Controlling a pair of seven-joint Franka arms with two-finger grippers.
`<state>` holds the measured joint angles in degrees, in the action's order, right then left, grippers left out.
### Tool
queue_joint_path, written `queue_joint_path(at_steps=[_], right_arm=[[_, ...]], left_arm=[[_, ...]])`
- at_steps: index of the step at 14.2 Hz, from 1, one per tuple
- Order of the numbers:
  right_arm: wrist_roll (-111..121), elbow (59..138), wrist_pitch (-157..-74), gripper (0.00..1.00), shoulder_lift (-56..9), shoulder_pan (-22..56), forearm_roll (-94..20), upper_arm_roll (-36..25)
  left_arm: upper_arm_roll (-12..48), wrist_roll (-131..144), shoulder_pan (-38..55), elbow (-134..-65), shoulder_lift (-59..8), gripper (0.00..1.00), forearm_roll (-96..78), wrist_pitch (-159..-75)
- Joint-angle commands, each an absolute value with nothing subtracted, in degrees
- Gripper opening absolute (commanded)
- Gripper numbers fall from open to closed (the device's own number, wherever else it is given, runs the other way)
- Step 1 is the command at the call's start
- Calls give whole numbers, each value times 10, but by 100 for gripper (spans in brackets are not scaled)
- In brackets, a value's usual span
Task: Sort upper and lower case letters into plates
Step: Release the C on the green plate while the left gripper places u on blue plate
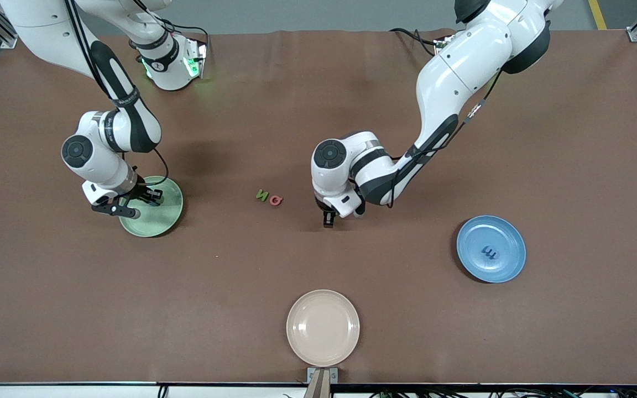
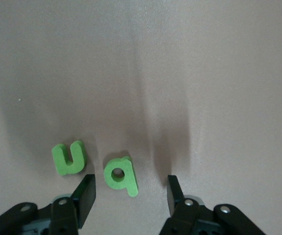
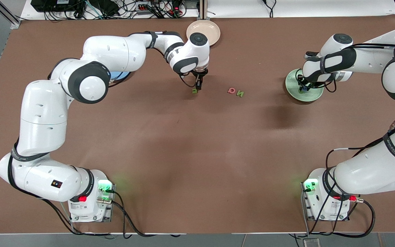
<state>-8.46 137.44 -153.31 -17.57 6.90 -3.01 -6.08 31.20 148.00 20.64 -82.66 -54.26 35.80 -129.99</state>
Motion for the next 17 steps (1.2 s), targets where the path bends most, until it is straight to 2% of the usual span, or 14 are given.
queue_joint_path(at_steps=[1,3,5,7,8,10,12,17], right_arm=[[-91,1381,-1525,0,-167,62,-27,-53],[-89,1376,-1524,0,-164,61,-27,-53],[-91,1364,-1500,0,-163,61,-28,-53],[-91,1355,-1473,0,-161,61,-28,-53],[-91,1356,-1472,0,-161,62,-30,-53],[-99,1357,-1473,0,-161,63,-33,-53],[-114,1360,-1478,0,-161,69,-33,-52],[-113,1371,-1509,0,-163,69,-33,-52]], left_arm=[[308,1485,214,-809,-555,64,353,-1305],[308,1484,213,-809,-555,56,353,-1305],[308,1484,211,-810,-555,37,354,-1305],[308,1482,209,-810,-552,12,357,-1305],[308,1480,207,-810,-549,5,360,-1303],[308,1454,205,-810,-531,0,366,-1288],[311,1405,178,-809,-507,0,365,-1250],[319,1270,105,-825,-456,0,359,-1245]])
